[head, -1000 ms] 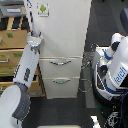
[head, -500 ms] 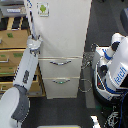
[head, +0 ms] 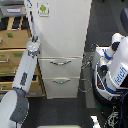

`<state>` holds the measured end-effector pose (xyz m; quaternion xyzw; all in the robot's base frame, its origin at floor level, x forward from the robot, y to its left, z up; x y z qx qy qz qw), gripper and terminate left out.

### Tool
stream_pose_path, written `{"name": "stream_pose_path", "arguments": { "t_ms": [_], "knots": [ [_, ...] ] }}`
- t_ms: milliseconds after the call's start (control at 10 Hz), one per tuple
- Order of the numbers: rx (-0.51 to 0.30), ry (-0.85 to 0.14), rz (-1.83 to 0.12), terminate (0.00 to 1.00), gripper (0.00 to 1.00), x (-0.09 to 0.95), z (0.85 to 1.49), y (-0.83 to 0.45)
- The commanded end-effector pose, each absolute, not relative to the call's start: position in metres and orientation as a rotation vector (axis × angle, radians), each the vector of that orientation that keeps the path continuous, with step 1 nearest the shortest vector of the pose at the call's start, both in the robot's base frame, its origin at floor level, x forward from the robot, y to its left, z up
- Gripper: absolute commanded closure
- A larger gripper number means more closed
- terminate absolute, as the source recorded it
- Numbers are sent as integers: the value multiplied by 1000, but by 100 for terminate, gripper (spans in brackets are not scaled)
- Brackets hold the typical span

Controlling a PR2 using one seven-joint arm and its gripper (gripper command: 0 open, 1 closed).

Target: Opening the fridge

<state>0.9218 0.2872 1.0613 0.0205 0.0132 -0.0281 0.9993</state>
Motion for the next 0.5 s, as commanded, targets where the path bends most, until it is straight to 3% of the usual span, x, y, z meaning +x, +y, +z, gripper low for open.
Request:
{"name": "stream_pose_path", "arguments": {
  "t_ms": [100, 500],
  "knots": [
    [33, -8, -108, 0, 100, 926, 1057, 275],
    [7, -27, -202, 0, 100, 870, 1067, 258]
  ]
}}
